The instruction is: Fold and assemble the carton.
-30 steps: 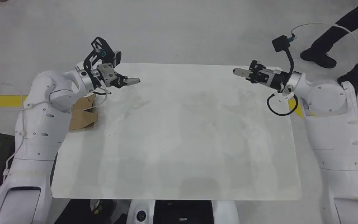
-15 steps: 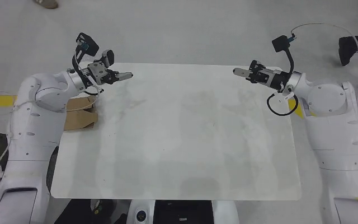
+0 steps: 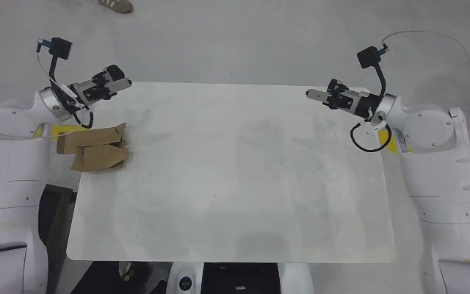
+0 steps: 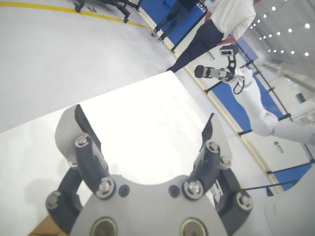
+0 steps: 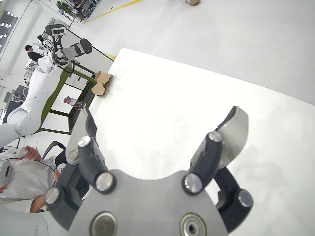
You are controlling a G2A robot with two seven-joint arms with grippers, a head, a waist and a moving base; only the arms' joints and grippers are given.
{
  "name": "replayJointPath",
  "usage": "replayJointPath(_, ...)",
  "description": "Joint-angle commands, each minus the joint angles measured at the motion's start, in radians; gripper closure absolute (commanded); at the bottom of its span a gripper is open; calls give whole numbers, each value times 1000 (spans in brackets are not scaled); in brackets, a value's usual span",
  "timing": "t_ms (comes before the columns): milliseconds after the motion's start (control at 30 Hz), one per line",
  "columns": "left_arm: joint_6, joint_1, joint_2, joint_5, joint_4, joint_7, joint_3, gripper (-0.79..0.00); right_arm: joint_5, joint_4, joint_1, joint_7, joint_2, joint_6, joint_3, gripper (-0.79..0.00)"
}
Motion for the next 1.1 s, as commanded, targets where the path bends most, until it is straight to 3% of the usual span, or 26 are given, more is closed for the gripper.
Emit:
replayJointPath(0,12,3,10,-52,20,-10,-13,-785,0,0,0,0,0,0,0,-785)
replayJointPath(600,8,24,79,-182,340,23,-165,-785,0,0,0,0,0,0,0,-785)
replayJointPath(1067,35,104,124,-187,520,170,-277,-785,0,0,0,0,0,0,0,-785)
